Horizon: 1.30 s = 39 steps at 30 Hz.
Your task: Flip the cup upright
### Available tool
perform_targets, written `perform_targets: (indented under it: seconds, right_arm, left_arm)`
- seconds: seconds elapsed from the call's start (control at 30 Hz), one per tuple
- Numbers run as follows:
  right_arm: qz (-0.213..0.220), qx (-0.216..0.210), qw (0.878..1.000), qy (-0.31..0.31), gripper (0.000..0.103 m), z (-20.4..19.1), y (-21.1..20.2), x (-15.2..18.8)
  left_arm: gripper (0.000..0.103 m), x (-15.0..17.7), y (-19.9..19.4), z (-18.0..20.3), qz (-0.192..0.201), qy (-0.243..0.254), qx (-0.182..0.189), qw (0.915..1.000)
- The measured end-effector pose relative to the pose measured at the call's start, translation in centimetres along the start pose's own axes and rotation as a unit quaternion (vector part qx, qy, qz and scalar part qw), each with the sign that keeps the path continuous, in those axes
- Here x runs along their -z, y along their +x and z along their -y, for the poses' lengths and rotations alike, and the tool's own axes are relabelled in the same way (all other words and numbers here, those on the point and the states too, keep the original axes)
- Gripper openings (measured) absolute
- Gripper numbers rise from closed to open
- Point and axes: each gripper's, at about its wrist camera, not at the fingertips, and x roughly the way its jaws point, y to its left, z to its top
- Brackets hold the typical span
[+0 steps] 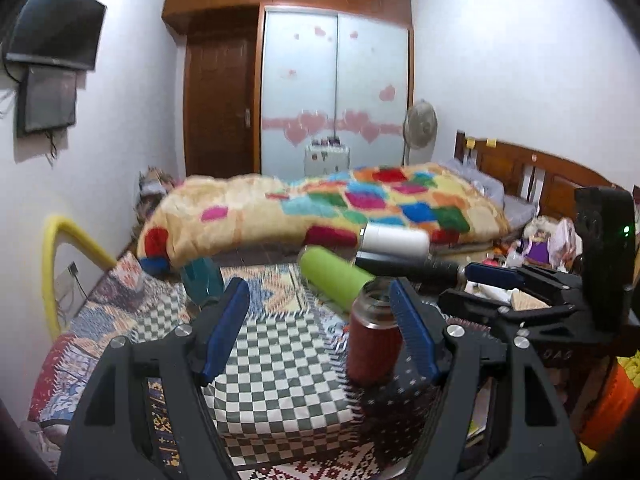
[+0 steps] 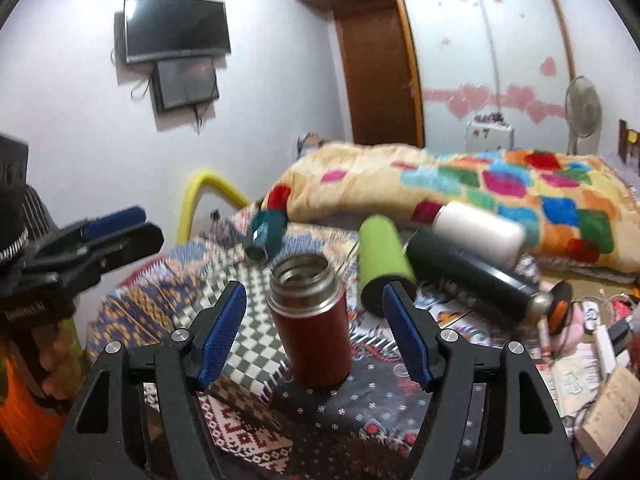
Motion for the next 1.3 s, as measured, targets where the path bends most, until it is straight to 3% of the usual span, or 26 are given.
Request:
perform_targets:
  seconds: [0.23,0.47,0.67,0.73,0.8,1.3]
  right_arm:
    - [0.081,0.024,0.996,0.007,0.068,-1.5,-6.6,-1.2]
    - [0.13,0.062,0.99,-0.008,0.069,-3.6,-10.1,-0.4]
    - [0.152,0.096,0.984,-0.008,0.091,-4.3,-11.0,0.7]
    - [0.159,0.117,0.98,-0.007,0.103,-4.3,-10.8,0.9]
    - [0.163,0.127,0.978,-0.007,0.103,-4.3,-11.0,0.9]
    - [0.171,0.132,0.976,-0.011,0.103,-4.5,-11.7,1.4]
  left_arm:
    - [0.073,-0.7,-5.0,2.0,0.067,-0.002,-0.024,0.9975]
    - [0.08,-0.2,-7.6,2.9,0.097,-0.014,-0.042,0.9943]
    - [0.093,0.6,-8.6,3.3,0.109,-0.015,-0.044,0.993]
    - [0.099,0.8,-8.8,3.4,0.112,-0.017,-0.046,0.9925]
    - [0.103,0.9,-9.0,3.3,0.115,-0.021,-0.045,0.9921]
    - [0.103,1.2,-9.5,4.0,0.128,-0.01,-0.06,0.9899]
